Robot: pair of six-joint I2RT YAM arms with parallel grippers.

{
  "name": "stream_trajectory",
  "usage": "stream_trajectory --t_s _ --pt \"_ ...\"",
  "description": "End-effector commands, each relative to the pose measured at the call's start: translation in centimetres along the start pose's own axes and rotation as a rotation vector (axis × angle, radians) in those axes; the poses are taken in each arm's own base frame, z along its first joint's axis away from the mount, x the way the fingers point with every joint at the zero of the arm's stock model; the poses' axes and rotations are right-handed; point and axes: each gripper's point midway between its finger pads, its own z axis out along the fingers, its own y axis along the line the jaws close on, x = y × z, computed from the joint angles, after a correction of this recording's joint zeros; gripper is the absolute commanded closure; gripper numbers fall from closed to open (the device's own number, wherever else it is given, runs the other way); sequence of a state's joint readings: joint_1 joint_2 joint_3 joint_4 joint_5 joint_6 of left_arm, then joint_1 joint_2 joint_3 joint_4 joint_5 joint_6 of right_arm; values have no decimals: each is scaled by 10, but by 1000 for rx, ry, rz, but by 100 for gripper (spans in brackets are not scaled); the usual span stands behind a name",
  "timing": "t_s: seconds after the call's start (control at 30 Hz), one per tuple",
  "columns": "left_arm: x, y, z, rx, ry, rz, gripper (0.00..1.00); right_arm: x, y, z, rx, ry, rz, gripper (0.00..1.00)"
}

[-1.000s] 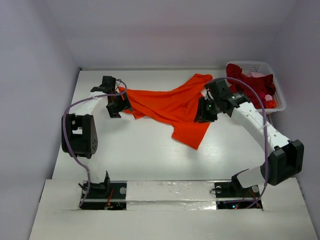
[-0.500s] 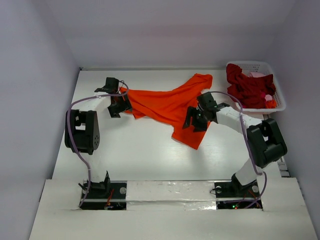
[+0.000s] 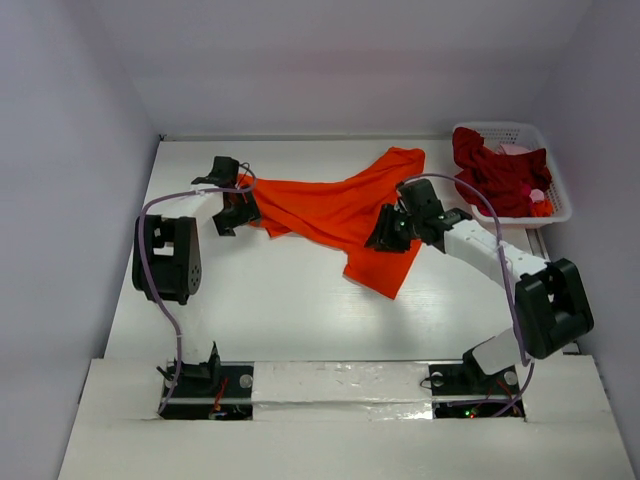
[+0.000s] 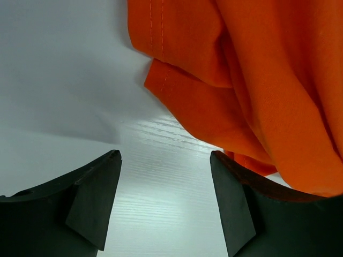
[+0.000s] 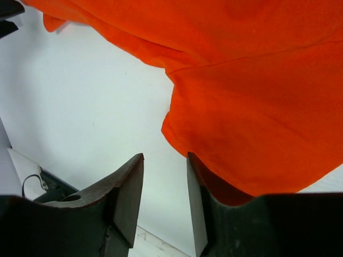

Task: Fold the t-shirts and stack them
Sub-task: Flatten out the tshirt

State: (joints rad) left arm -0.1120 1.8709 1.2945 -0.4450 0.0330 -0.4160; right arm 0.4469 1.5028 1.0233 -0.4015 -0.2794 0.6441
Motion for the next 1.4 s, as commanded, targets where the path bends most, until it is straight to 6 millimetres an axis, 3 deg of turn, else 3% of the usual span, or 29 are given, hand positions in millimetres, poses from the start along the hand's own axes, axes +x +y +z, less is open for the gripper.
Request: stream_trajectory --t_s 0.0,0.1,0.2,0.43,0.67,0.8,0.9,1.0,1.17,1.37 --pt "-17 -11 -4 15 -51 5 35 4 4 0 -27 -12 -11 55" --pt "-21 -13 -1 18 -54 5 30 14 -8 14 -4 21 -2 53" --pt "-22 -17 1 21 -65 12 29 20 -4 17 -32 35 4 55" --pt "-48 -7 -9 -50 -177 14 39 11 7 11 -64 10 -4 56" --pt "-48 -1 3 -86 -178 15 50 7 16 6 -84 6 -9 58" --pt "-46 -5 7 -82 -179 25 47 3 23 1 -104 -1 -9 58" --pt "-47 -4 12 -93 -175 32 37 -2 32 -6 -123 -10 -9 58" --pt "-46 -3 17 -93 -175 34 37 -7 39 -13 -139 -23 -11 58" --pt "-47 -5 23 -89 -176 36 47 -13 48 -20 -156 -37 -16 58" --pt "-53 -6 18 -86 -197 34 59 -9 45 -17 -155 -28 -9 58"
